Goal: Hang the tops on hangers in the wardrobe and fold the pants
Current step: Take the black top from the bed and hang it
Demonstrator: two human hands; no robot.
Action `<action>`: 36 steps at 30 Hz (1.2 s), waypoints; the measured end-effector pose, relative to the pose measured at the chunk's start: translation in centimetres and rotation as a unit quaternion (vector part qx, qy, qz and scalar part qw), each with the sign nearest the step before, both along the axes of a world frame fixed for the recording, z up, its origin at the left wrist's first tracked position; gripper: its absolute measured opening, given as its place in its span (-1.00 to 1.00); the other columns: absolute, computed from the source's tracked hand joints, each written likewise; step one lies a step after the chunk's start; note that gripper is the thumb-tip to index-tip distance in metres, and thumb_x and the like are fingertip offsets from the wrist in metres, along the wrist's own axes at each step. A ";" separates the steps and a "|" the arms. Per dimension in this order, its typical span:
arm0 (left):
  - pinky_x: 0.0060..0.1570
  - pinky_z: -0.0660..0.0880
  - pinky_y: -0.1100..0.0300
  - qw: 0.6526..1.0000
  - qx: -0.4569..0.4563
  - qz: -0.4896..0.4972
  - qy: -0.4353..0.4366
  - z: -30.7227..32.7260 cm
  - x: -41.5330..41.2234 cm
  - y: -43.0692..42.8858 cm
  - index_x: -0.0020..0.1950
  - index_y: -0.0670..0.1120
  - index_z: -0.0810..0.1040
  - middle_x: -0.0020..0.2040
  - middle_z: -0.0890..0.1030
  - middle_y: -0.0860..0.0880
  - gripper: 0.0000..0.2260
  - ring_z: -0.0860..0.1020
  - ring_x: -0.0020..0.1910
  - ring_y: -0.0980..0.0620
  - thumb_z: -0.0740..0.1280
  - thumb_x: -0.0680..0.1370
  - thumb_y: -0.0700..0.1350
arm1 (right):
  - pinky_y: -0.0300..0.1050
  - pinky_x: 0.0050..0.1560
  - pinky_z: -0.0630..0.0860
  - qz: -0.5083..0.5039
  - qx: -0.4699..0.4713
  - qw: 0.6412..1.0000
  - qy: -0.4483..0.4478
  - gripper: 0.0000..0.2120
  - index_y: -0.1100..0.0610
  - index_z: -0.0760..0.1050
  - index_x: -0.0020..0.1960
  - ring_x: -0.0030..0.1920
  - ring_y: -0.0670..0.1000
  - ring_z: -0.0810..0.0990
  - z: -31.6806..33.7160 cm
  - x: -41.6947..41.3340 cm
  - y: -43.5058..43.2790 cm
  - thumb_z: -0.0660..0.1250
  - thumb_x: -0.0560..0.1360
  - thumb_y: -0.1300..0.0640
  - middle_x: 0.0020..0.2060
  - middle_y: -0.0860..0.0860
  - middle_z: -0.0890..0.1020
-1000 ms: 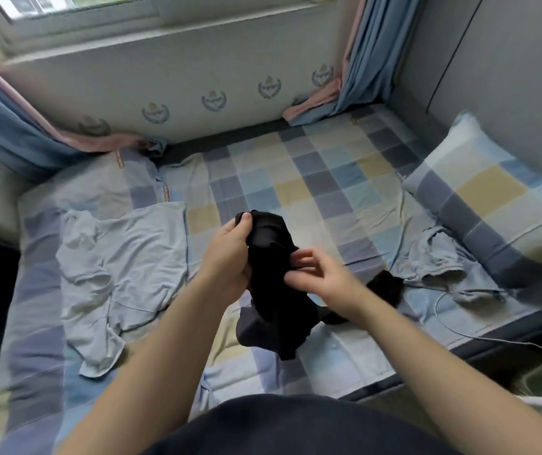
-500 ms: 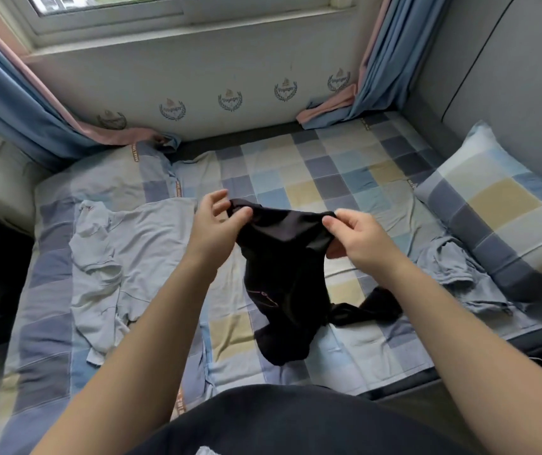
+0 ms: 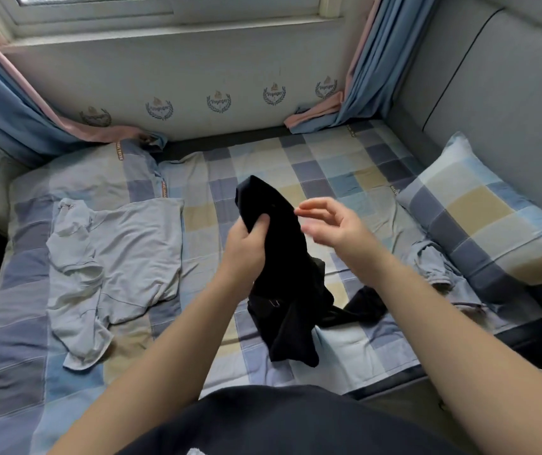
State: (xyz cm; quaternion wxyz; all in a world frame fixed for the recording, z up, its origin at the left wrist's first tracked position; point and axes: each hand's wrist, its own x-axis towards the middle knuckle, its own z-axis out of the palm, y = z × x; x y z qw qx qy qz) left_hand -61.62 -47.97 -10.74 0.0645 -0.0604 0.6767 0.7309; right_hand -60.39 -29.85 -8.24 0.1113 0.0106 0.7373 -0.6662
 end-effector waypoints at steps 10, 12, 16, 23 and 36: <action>-0.10 0.67 0.05 0.979 0.169 0.022 -0.111 3.3 -1.1 -3.2 0.25 -0.07 0.57 0.06 0.73 -0.08 -0.73 0.71 0.03 -0.08 0.28 0.66 0.06 | -0.09 -0.08 0.44 0.063 0.243 0.960 -0.124 -0.88 0.00 0.52 -0.11 -0.07 0.01 0.54 -12.2 2.0 -2.5 0.34 0.60 0.14 -0.20 -0.06 0.59; -0.06 0.66 0.04 0.988 0.123 0.047 -0.077 3.3 -1.4 -4.3 0.24 -0.07 0.58 0.06 0.73 -0.08 -0.74 0.71 0.04 -0.07 0.28 0.66 0.04 | -0.05 -0.14 0.37 0.045 0.293 0.949 -0.110 -0.72 -0.01 0.46 -0.26 -0.14 0.06 0.51 -12.8 1.3 -2.3 0.28 0.62 0.14 -0.30 -0.02 0.55; 0.01 0.60 0.11 0.994 -0.039 0.102 0.011 2.5 -2.4 -7.7 0.20 -0.05 0.59 0.03 0.71 -0.01 -0.84 0.68 0.03 0.02 0.29 0.66 -0.07 | 0.03 -0.08 0.50 0.018 0.291 0.953 -0.078 -0.79 0.08 0.62 -0.13 -0.10 0.14 0.61 -11.5 1.0 -1.1 0.27 0.62 0.13 -0.21 0.05 0.67; -0.12 0.50 0.47 0.973 -0.227 -0.026 -0.016 -0.3 -0.5 -7.8 0.29 0.02 0.47 0.05 0.53 0.21 -0.63 0.57 -0.07 0.45 0.49 0.53 -0.04 | 0.10 -0.13 0.56 -0.039 0.111 0.993 -0.022 -0.78 0.26 0.61 0.00 -0.20 0.08 0.60 -4.5 -0.3 -1.9 0.27 0.65 0.14 -0.22 0.11 0.62; 0.04 0.54 0.11 0.970 -0.218 -0.110 -0.007 -4.1 3.5 -1.0 0.07 0.09 0.61 -0.02 0.68 0.14 -0.86 0.63 0.02 0.13 0.25 0.66 -0.01 | 0.01 0.05 0.63 -0.130 -0.127 0.982 -0.045 -0.86 0.09 0.56 0.10 0.08 0.09 0.69 2.2 -1.5 -3.1 0.23 0.67 0.20 0.07 0.09 0.68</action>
